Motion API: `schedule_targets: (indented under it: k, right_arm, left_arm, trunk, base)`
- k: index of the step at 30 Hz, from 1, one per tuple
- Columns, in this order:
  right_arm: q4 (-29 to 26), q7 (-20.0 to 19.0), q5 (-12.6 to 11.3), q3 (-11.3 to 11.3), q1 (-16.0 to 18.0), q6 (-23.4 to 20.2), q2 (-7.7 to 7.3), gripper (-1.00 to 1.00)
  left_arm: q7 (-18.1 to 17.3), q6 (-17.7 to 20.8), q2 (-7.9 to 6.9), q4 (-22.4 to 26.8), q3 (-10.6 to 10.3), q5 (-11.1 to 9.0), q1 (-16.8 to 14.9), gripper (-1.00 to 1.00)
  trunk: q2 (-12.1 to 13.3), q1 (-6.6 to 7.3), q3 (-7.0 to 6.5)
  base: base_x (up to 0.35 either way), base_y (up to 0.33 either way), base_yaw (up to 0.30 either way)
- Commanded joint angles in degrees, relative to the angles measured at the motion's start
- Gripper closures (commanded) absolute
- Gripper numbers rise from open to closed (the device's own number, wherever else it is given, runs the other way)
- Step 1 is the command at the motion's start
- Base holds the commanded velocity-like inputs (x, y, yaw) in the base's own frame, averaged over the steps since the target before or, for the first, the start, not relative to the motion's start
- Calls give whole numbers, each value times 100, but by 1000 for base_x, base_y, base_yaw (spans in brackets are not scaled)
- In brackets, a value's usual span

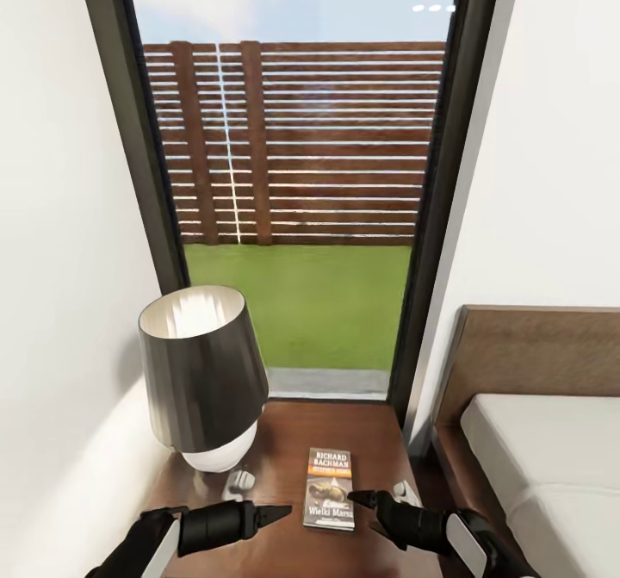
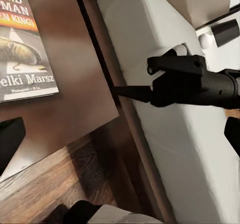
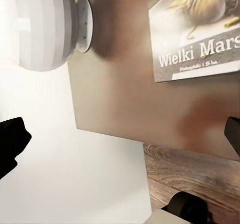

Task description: In the bedroom, move the book from the bed onto either nightstand, and place the two sandals side by side next to the bed.

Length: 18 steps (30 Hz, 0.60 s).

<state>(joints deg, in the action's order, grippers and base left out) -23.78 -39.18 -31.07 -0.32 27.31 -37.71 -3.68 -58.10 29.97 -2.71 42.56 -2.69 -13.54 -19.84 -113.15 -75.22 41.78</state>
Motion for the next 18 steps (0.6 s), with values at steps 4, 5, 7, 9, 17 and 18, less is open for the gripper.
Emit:
schedule_targets:
  k: [4, 5, 7, 9, 17, 18]
  right_arm:
    - [-3, -2, -22, -3, 2, -40, -1, -100]
    - [-3, -2, -22, -3, 2, -41, -1, -100]
    - [-3, -5, -22, -3, 2, -42, -1, -100]
    - [-3, -4, -22, -3, 2, -43, -1, -100]
    - [-3, -7, -22, -3, 2, -43, -1, -100]
    - [-3, -5, -22, -3, 2, -43, -1, -100]
  left_arm:
    - [9, 45, -9, -119, -21, -45, -3, -100]
    - [9, 45, -9, -128, -21, -45, -3, -100]
    - [9, 44, -10, -135, -21, -44, -3, -100]
    - [9, 44, -10, -140, -21, -44, -3, -100]
    - [9, 44, -10, -143, -22, -44, -3, -100]
    - [9, 44, -10, -143, -23, -44, -3, -100]
  trunk:
    - [159, 89, -67]
    - [199, 111, -85]
    - [280, 155, -121]
    - [360, 199, -156]
    - [681, 375, -300]
    - [721, 397, -318]
  base:
    - [0, 0, 0]
    - [0, 0, 0]
    - [0, 0, 0]
    - [0, 0, 0]
    - [0, 0, 0]
    - [0, 0, 0]
